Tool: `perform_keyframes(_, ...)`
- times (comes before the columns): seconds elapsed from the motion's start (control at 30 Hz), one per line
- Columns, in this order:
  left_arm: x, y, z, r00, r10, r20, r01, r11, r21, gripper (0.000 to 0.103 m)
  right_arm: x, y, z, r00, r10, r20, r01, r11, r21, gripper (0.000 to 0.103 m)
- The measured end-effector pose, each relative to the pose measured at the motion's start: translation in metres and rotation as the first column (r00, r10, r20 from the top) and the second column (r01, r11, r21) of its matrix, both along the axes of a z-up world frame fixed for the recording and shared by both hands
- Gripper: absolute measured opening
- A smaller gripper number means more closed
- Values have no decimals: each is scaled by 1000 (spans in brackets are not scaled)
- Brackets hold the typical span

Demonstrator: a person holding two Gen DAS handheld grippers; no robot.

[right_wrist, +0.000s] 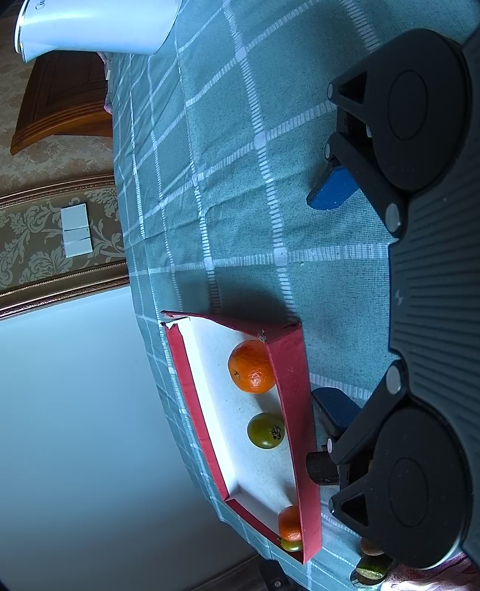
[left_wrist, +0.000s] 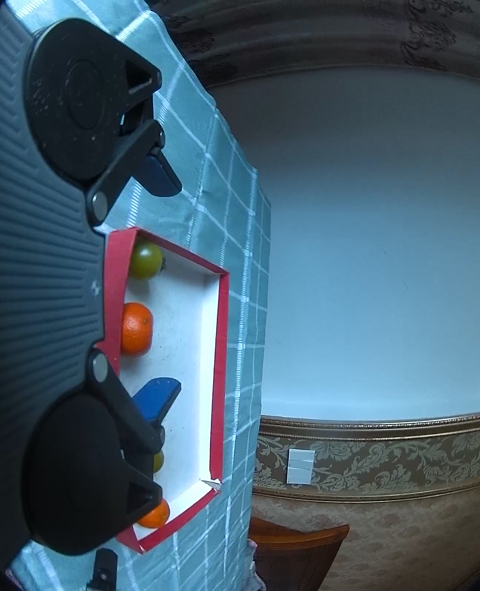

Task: Organize fruits
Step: 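Lower the dark green tomato into the red tray and open the left gripper, then move the right gripper toward the brown longan beside the tray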

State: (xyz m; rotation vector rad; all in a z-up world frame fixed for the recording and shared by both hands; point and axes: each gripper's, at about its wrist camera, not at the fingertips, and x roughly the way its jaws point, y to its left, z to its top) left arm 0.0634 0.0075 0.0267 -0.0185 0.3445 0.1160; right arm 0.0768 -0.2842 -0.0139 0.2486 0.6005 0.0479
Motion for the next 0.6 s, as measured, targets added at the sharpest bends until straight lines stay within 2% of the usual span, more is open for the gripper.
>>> perform_keyframes(0.2, -33, 1, 2, 999, -2, -44, 3, 1000, 16, 103, 0, -1, 0, 1000, 0, 0, 0, 1000, 0, 103)
perform_keyframes(0.4, -63, 7, -12, 1000, -15, -23, 16, 1000, 16, 103, 0, -1, 0, 1000, 0, 1, 0, 1000, 0, 103)
perform_keyframes(0.6, -64, 22, -32, 999, 29, -16, -29, 1000, 2, 103, -8, -1, 3, 999, -15, 44, 15, 1000, -2, 103)
